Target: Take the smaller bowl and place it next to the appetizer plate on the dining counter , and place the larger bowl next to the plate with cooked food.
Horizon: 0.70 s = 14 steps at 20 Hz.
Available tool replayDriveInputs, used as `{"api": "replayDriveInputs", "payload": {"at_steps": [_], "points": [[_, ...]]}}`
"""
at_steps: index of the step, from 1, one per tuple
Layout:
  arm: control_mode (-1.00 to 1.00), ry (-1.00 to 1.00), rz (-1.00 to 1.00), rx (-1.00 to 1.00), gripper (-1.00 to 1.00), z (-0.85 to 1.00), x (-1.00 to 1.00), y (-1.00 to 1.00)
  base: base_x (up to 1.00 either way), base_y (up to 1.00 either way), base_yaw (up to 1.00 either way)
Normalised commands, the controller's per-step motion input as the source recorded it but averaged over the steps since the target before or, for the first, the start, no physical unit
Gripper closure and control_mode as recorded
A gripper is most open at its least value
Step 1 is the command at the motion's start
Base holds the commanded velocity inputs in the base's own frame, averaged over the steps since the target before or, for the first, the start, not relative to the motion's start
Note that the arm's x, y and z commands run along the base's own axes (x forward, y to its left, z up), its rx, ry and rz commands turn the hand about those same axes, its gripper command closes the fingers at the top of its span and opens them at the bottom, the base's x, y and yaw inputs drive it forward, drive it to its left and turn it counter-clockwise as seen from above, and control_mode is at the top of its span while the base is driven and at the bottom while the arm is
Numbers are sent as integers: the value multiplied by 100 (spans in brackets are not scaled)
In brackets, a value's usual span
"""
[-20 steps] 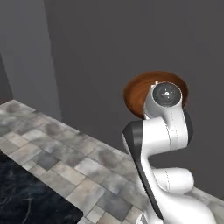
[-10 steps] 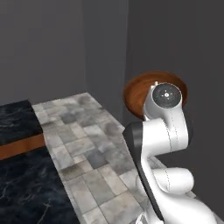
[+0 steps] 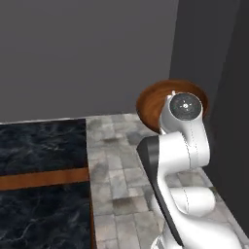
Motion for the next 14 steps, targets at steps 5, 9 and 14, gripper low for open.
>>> {"api": "replayDriveInputs", "payload": {"at_steps": [5,9,14], "points": [[100,0,0,0,100,0,0,0,100,-43,45],[100,0,0,0,100,0,0,0,100,-41,42],[100,0,0,0,100,0,0,0,100,-37,42]]}}
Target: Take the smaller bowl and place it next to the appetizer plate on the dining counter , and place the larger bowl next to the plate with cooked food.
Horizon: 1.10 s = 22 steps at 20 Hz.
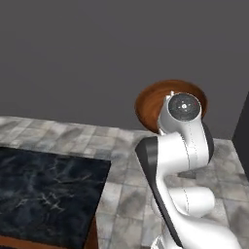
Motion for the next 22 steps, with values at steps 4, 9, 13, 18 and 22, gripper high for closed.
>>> {"api": "replayDriveInputs", "payload": {"at_steps": [4,9,13,18,22], "points": [[100,0,0,0,100,0,0,0,100,-45,37],[100,0,0,0,100,0,0,0,100,-49,35],[100,0,0,0,100,0,0,0,100,-29,42],[100,0,0,0,100,0,0,0,100,-10,54],[100,0,0,0,100,0,0,0,100,-8,58]]}}
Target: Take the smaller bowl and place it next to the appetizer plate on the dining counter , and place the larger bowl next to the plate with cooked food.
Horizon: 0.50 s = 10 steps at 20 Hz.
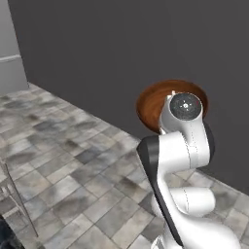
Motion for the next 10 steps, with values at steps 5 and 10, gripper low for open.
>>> {"api": "replayDriveInputs", "payload": {"at_steps": [5,10], "points": [[100,0,0,0,100,0,0,0,100,-11,59],[100,0,0,0,100,0,0,0,100,-21,55]]}}
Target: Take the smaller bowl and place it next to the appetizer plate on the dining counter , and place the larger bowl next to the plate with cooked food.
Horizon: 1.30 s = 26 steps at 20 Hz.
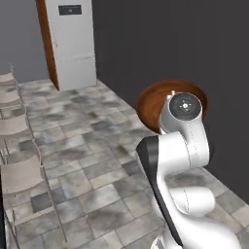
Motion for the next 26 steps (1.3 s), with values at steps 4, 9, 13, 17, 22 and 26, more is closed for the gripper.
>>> {"api": "replayDriveInputs", "payload": {"at_steps": [4,9,13,17,22,26], "points": [[100,0,0,0,100,0,0,0,100,-42,47],[100,0,0,0,100,0,0,0,100,-62,28],[100,0,0,0,100,0,0,0,100,-72,14],[100,0,0,0,100,0,0,0,100,-37,37],[100,0,0,0,100,0,0,0,100,-10,57],[100,0,0,0,100,0,0,0,100,-2,64]]}}
